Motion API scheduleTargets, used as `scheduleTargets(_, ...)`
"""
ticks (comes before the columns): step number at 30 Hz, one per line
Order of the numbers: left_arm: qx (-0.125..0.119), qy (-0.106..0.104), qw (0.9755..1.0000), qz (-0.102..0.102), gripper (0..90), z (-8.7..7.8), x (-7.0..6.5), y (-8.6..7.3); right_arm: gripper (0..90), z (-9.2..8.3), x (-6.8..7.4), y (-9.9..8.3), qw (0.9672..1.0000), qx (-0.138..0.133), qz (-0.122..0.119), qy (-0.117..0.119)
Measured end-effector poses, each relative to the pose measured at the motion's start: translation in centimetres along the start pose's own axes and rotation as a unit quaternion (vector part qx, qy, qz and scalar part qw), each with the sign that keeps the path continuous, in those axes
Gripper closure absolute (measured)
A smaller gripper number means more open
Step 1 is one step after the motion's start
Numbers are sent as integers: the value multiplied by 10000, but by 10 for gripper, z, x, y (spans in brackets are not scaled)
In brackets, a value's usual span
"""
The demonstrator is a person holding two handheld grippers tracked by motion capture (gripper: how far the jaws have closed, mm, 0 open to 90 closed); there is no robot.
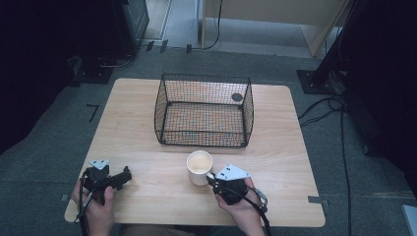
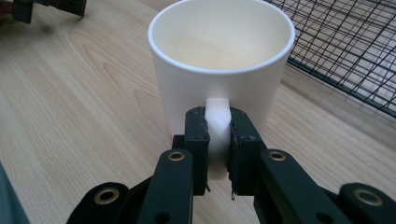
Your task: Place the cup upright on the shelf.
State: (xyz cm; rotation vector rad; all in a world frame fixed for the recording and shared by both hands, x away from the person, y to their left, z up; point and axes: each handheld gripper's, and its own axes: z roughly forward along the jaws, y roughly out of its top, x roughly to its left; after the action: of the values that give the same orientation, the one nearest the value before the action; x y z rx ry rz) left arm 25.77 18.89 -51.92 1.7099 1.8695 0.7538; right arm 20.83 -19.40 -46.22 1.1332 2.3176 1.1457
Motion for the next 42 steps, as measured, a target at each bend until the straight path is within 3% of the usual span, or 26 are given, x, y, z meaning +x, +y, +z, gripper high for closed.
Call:
scheduleTargets(16,0,0,10000,0,1,0,0,0,809,-12,-3,11,9998,-145,-6,139)
scheduleTargets(42,-2,1,10000,-3,1,0,0,0,808,-38,-9,54,9982,-462,-204,335)
